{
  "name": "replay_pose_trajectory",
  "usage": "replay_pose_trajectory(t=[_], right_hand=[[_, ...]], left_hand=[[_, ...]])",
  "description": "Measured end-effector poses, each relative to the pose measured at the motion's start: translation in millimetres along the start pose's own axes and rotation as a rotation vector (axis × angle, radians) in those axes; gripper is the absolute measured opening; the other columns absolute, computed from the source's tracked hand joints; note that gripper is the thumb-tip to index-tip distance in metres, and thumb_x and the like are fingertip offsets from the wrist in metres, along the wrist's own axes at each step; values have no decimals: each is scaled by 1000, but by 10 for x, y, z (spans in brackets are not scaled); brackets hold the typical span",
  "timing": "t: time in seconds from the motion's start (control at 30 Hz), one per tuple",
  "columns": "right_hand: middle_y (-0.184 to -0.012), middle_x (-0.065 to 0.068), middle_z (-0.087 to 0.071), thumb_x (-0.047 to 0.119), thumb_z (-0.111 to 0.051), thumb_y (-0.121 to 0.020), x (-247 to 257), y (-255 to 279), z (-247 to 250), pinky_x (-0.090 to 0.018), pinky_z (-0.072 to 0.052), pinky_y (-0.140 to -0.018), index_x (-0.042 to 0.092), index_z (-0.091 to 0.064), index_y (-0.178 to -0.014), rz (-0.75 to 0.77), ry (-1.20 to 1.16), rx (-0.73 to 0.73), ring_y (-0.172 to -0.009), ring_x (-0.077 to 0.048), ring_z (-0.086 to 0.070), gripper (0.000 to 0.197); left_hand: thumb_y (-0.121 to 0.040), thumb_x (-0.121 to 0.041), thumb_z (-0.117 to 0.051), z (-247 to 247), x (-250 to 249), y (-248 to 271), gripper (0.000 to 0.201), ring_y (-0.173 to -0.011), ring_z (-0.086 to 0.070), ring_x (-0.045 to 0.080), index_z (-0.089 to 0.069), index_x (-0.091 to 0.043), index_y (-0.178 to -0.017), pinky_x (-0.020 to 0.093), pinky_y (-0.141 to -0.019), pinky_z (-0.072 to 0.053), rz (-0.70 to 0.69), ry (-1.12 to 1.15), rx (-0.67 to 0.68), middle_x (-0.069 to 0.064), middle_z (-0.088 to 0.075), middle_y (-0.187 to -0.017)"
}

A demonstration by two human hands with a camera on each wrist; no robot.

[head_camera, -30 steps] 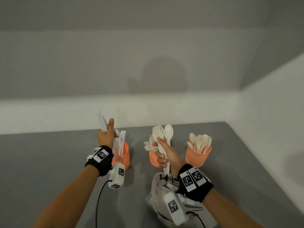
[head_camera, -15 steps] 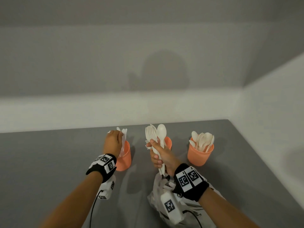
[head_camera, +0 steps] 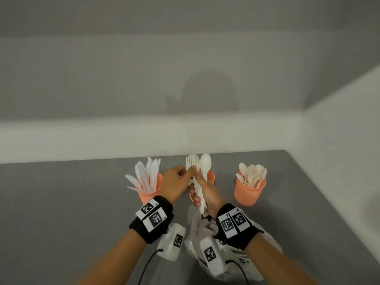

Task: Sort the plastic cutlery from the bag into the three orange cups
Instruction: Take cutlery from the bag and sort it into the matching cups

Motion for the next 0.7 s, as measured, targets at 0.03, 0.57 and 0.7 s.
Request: replay_pose_trajectory(t=[0.03,0.57,0.7], right_hand=[[-58,-5,-45,43,-44,-96,6,5,10,-15,-25,-33,30,-52,-91,9,21,-8,-32,-9,-34,16],[-61,-2,-49,41,-37,-98,-112,196,218,-17,-34,-35,1,-45,-124,-23,23,-122,-35,-7,-42,47],[-57,-2,-52,36,-36,-100,-59,228,267,-17,-40,-36,-1,-45,-124,-13,36,-142,-36,-8,-47,45]], left_hand=[[-91,-34,-53,-45,2,20,34,-59,-54,10,-61,-6,-75,17,-58,-40,2,-21,3,-1,-59,-64],[-90,-23,-57,-28,-244,213,42,-49,-39,15,-47,-10,-50,25,-52,-31,-78,-122,-103,-1,-42,-47],[-92,-19,-55,48,-267,234,33,-60,-58,25,-54,-12,-59,34,-67,-51,-114,78,-169,3,-58,-59]])
Point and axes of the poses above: each hand's wrist, its own y-axis away from the middle knuckle, its own z-axis out of the back of the hand, x = y × z, the point moved 8 cm from there along -y, towards the middle knuckle
